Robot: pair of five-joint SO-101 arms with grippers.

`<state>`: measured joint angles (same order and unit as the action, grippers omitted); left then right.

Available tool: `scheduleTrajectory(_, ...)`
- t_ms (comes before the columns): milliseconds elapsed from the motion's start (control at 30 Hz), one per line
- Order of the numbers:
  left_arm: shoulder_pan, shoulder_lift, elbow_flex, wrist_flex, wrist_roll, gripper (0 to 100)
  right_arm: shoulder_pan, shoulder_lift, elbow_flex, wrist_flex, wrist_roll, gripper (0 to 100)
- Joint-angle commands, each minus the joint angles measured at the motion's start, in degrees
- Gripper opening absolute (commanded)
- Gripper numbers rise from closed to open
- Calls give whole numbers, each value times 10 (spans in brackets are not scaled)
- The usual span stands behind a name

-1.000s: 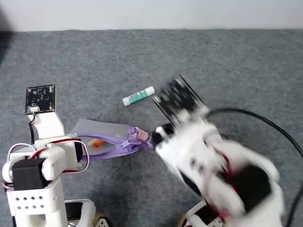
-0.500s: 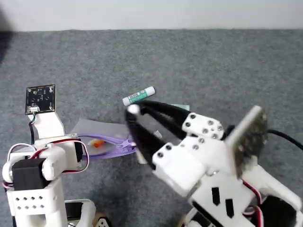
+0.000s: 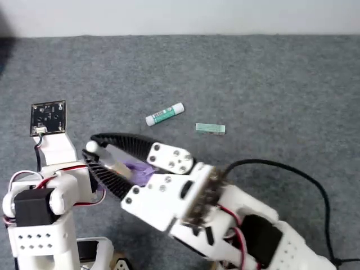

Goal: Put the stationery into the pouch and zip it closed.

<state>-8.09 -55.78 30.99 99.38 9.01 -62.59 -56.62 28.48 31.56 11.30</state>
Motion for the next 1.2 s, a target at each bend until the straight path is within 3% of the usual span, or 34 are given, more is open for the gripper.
scheduleTrajectory(0, -1, -4, -2, -4, 5, 14, -4, -12, 30, -20, 17, 8)
scheduleTrajectory(233, -1, -5, -2, -4, 5, 14, -2, -12, 72, 51, 46, 13)
scheduleTrajectory(433, -1, -5, -2, -4, 5, 14, -1, -26, 72, 95, 47, 208)
scheduleTrajectory(533, -1, -5, -2, -4, 5, 14, 1, -39, 72, 109, 47, 214)
scheduleTrajectory(833, 2, -5, -2, -4, 5, 14, 176, -61, 72, 114, 45, 9)
scheduleTrajectory(1167, 3, -5, -2, -4, 5, 14, 396, 40, 92, 182, -8, 27)
